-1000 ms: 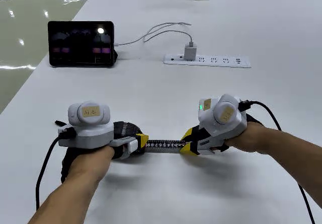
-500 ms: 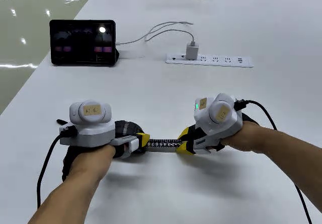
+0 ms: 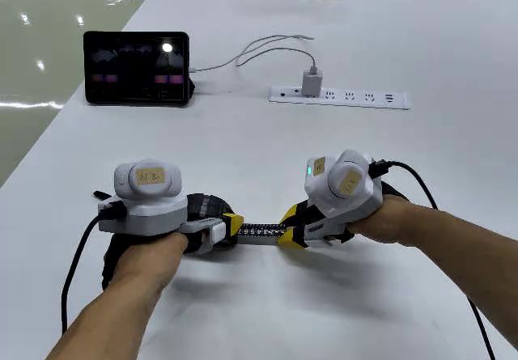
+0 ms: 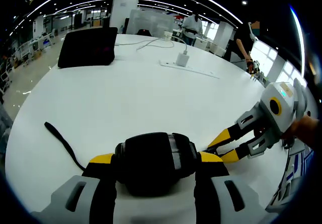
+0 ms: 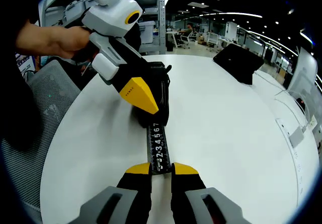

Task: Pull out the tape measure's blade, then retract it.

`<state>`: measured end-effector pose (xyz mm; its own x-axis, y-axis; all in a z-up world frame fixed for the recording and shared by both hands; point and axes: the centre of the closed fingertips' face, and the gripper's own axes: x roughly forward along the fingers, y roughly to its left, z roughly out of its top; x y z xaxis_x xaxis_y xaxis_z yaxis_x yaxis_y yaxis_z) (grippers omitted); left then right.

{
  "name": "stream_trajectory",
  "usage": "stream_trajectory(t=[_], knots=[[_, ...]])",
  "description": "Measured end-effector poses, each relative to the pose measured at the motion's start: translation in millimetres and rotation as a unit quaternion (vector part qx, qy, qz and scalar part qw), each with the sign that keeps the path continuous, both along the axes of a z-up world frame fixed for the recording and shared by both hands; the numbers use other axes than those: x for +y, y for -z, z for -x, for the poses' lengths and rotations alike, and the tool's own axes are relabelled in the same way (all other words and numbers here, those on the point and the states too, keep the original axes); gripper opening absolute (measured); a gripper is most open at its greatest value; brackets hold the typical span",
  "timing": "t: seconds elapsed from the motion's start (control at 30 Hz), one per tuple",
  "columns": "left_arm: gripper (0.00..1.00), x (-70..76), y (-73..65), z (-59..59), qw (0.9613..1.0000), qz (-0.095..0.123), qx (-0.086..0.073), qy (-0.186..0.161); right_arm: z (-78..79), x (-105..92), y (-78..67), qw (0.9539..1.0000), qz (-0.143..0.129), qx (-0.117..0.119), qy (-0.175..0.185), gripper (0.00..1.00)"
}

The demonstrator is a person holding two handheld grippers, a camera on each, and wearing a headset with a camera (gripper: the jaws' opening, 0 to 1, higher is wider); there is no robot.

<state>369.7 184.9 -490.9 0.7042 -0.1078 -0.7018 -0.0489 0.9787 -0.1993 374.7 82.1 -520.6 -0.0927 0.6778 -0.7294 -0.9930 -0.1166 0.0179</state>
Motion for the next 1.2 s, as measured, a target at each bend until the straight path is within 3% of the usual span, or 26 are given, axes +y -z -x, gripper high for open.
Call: stream_trajectory(t=[1.2], knots=[[0.57,-0.8,0.4,0.0,1.0,0.002,0.002,0.002,8.8,36.3,1.2,0.9999,-0.013,0.001,-0.011,0.11]])
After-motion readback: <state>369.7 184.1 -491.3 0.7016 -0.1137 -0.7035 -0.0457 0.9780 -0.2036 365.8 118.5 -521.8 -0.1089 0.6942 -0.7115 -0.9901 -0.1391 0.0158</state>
